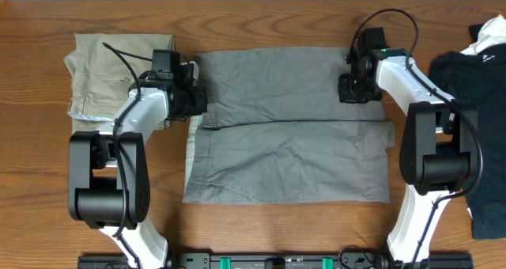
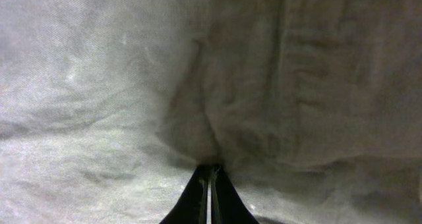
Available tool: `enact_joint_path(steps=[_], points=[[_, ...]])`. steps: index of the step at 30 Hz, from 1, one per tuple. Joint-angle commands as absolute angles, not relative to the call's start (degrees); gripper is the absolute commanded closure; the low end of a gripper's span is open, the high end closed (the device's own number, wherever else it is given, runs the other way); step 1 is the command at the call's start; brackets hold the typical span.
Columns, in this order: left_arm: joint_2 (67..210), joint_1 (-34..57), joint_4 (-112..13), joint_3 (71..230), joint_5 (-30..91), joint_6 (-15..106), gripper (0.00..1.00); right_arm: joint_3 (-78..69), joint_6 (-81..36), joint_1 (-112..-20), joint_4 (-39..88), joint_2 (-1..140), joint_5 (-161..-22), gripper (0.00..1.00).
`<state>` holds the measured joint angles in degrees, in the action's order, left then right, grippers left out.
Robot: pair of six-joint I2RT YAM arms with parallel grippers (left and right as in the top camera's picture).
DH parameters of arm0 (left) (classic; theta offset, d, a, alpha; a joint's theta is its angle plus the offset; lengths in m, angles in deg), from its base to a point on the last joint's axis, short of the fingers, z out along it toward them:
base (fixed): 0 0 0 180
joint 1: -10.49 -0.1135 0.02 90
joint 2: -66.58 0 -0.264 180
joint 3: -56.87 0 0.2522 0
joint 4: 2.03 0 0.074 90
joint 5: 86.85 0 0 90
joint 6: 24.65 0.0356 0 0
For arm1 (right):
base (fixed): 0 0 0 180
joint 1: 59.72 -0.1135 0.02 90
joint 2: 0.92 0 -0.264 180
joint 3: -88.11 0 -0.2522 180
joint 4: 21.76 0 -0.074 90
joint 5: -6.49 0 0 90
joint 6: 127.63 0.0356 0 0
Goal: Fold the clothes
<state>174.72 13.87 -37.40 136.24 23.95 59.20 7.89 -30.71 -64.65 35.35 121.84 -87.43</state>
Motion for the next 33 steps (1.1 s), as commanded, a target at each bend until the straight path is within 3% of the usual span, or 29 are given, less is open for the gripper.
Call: enact_joint_path(steps=[1,13,33], points=[[175.8,14.6,-37.1,135.9,25.0,59.7,0.94,6.4,-30.8,-63.4,34.4,129.0,-86.5,0.97],[176.1,18.8,-35.6,135.9,14.4,59.7,0.94,6.4,-30.8,-63.4,31.7,134.6,-86.6,0.96],[183.5,18.3,-26.8,136.0,13.6,62.3,0.94,6.4,-29.5,-63.5,25.9,134.6,-86.9,0.96]])
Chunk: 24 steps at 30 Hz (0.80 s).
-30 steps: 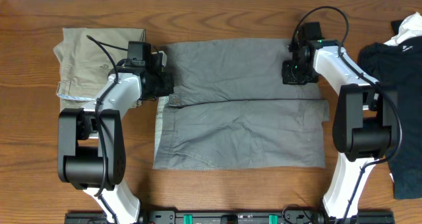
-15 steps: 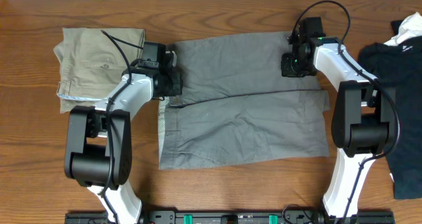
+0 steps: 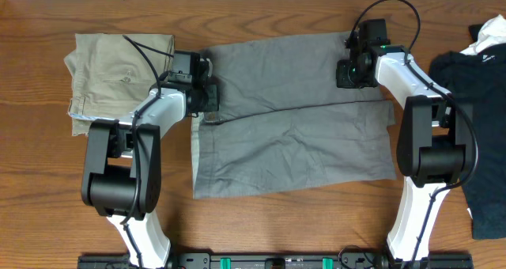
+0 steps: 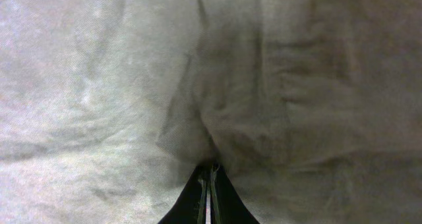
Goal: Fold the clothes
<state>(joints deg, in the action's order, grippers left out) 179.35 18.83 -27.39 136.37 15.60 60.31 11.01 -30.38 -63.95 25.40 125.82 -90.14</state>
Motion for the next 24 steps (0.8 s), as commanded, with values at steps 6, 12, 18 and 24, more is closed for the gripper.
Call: enact_joint_path(steps=[6,12,18,24], points=[[188.7,16.6,-19.2,136.0,13.5,63.0,0.94,6.4,-29.5,-63.5,21.1,134.6,-86.9,0.92],[191.4,15.3,-13.7,136.1,13.5,63.2,0.94,6.5,-29.5,-63.5,16.6,134.6,-86.9,0.78],[184.7,15.3,-14.5,138.8,13.6,63.2,0.94,9.8,-29.6,-63.1,16.6,132.4,-86.9,0.61],[170.3,15.3,-17.8,141.1,13.6,63.2,0.87,15.1,-29.6,-62.0,21.8,123.7,-86.9,0.47]])
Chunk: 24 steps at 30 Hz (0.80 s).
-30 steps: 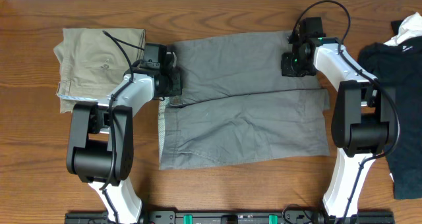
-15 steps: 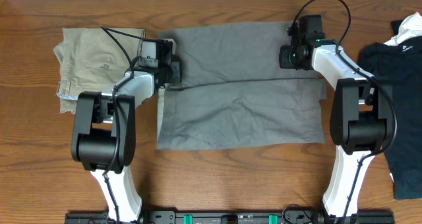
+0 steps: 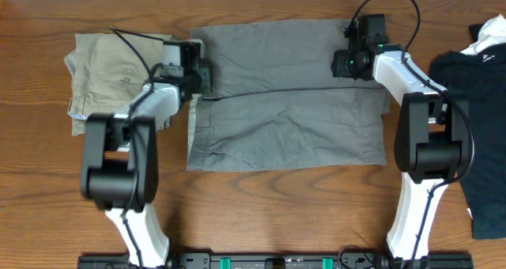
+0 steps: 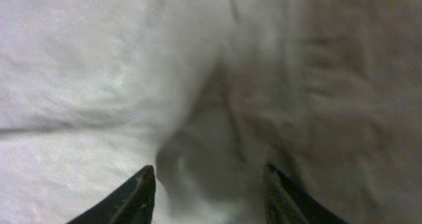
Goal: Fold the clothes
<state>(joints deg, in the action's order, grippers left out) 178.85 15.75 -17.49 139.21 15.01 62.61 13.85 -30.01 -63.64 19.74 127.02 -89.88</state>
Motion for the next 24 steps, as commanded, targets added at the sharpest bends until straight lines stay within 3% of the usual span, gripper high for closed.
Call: enact_joint_path(steps=[1,11,16,24], points=[[167.7,15.3,-18.9,141.1,13.6,63.1,0.86,15.7,-29.6,-61.7,23.2,121.5,-86.9,0.46],[149.7,15.3,-41.8,141.1,13.6,63.1,0.83,15.9,-24.4,-55.2,48.0,106.0,-85.0,0.45],[149.3,15.3,-51.8,140.6,13.6,61.4,0.84,14.4,-30.5,-53.4,53.2,106.1,-93.0,0.54],[153.6,15.3,-56.1,138.8,13.6,60.3,0.84,9.2,-31.9,-55.2,57.9,106.1,-97.9,0.53]])
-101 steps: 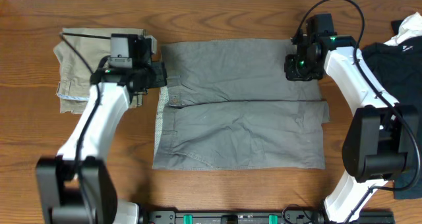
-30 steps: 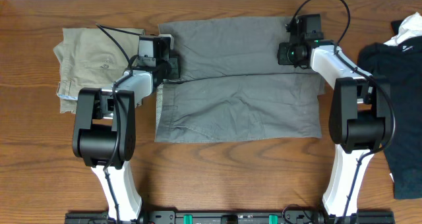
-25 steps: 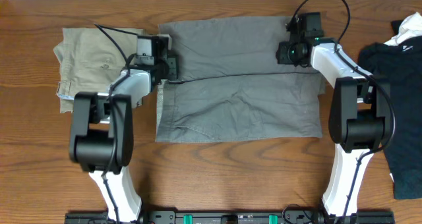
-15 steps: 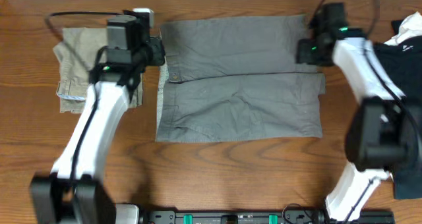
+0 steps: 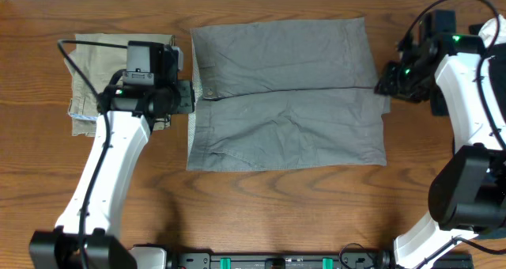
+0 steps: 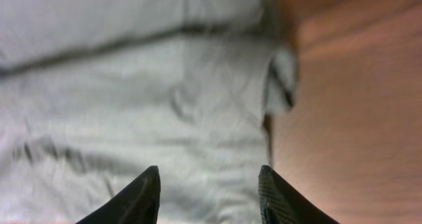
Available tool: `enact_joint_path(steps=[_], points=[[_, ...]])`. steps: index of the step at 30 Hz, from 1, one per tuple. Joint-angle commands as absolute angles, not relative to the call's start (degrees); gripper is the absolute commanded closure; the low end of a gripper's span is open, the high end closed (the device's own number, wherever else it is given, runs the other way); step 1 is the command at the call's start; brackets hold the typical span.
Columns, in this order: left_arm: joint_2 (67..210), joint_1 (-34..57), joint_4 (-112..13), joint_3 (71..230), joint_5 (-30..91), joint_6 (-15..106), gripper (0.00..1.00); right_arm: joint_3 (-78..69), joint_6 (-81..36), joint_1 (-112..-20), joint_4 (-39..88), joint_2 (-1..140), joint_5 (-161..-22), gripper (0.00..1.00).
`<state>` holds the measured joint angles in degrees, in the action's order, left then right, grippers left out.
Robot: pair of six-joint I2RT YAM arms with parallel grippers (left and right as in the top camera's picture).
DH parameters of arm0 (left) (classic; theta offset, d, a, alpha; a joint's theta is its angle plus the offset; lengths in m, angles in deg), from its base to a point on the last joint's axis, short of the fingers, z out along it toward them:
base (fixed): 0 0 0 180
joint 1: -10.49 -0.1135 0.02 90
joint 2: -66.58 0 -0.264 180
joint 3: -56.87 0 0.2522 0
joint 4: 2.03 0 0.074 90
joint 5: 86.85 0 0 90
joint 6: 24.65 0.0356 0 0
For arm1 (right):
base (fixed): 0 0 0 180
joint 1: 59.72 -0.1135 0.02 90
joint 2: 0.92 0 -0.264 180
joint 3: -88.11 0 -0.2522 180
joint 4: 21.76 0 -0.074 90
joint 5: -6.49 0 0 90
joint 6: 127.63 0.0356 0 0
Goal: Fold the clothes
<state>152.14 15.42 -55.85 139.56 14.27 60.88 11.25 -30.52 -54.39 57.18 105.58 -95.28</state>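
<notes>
A grey garment lies flat in the middle of the table, folded once, with its upper layer ending at a seam line across the middle. My right gripper hangs open over the garment's right edge. In the right wrist view the gripper has grey cloth and bare wood below it and nothing between the fingers. My left gripper sits just off the garment's left edge. Its jaws are not clear from above.
A folded khaki garment lies at the far left, partly under my left arm. A white cloth shows at the far right edge. The black base rail runs along the table's near edge.
My right gripper has left the garment's far right corner and now hangs at its right edge, still open. My left gripper has drawn back from the left edge. The garment has not moved.
Both grippers first pinched the garment's upper layer at its left and right ends. The garment then sat farther back on the table with the right still shut on it. Later the right jaws stood open over the cloth, and now both arms are off to the sides.
</notes>
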Motion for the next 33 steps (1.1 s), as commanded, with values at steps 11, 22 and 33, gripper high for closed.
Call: enact_joint_path(steps=[11,22,33], points=[[155.0,15.3,-50.1,138.8,13.5,57.3,0.83,-10.7,-29.3,-56.4,43.2,106.1,-98.1,0.65],[157.1,15.3,-49.8,138.8,12.5,57.3,0.83,-28.0,-20.9,-56.4,30.6,106.1,-91.9,0.82],[157.7,15.3,-50.3,138.8,12.5,57.3,0.83,-28.8,-18.7,-56.3,46.6,104.5,-91.9,0.75]])
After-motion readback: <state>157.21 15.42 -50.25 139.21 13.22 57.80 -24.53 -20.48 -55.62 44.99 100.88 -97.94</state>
